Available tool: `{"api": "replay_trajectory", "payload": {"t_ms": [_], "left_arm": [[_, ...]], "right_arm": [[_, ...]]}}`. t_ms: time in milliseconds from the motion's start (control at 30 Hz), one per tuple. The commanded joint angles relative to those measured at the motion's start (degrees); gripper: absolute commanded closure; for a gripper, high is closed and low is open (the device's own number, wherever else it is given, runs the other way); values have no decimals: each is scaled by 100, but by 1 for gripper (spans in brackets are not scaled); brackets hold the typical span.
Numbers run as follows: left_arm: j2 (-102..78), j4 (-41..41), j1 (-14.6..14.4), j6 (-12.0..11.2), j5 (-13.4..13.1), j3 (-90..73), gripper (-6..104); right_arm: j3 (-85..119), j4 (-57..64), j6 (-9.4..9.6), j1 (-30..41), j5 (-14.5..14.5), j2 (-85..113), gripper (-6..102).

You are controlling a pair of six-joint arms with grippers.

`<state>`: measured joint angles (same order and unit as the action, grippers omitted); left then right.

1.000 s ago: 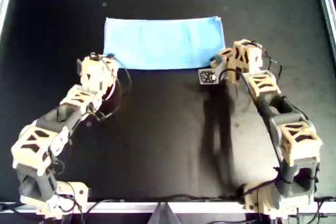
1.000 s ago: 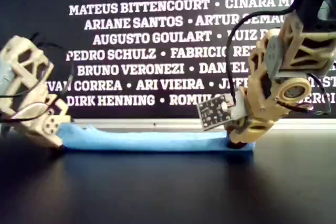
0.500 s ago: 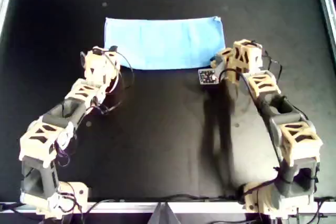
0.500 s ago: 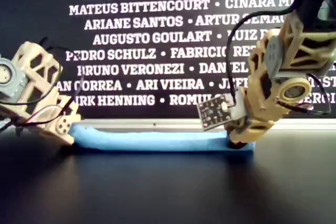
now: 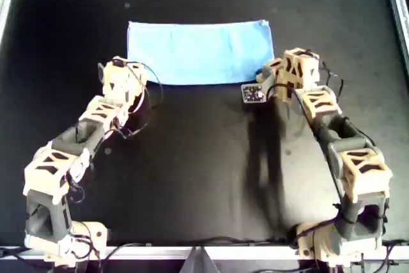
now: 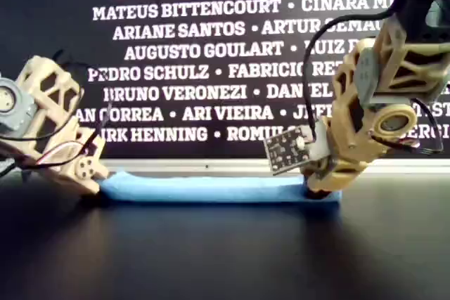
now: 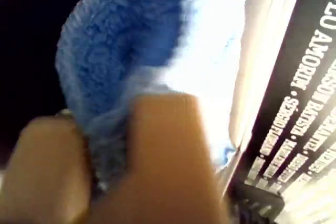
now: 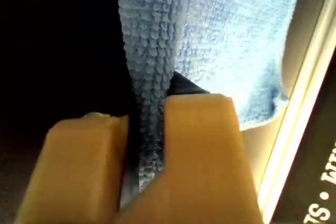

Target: Fold a cloth

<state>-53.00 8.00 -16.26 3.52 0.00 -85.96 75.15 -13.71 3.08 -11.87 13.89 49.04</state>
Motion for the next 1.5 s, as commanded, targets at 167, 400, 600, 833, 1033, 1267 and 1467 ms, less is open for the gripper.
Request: {"api": "replay_trajectory", "payload": {"t_ms": [167, 400, 600, 833, 1033, 1267, 1467], "left_arm": [[-272, -62, -141, -18, 18, 105, 99], [-1116, -70, -141, -18, 18, -896, 99], [-2065, -70, -141, -18, 26, -2180, 99], [-3067, -70, -141, -18, 26, -3270, 99], [-3858, -70, -149, -18, 35, -4052, 99], [-4562, -70, -149, -26, 35, -4790, 99], [-4922, -70, -501, -26, 44, -5370, 99]], "right_arm": [[-396, 193, -9, -18, 70, 290, 97], [861, 193, -9, -44, 79, 1125, 95], [2021, 193, -9, -44, 79, 1960, 95], [2883, 193, -9, -44, 79, 2619, 95], [3480, 193, -9, -53, 79, 3278, 95], [4465, 193, -9, -53, 79, 4184, 95], [5256, 193, -9, -62, 79, 4614, 95]]}}
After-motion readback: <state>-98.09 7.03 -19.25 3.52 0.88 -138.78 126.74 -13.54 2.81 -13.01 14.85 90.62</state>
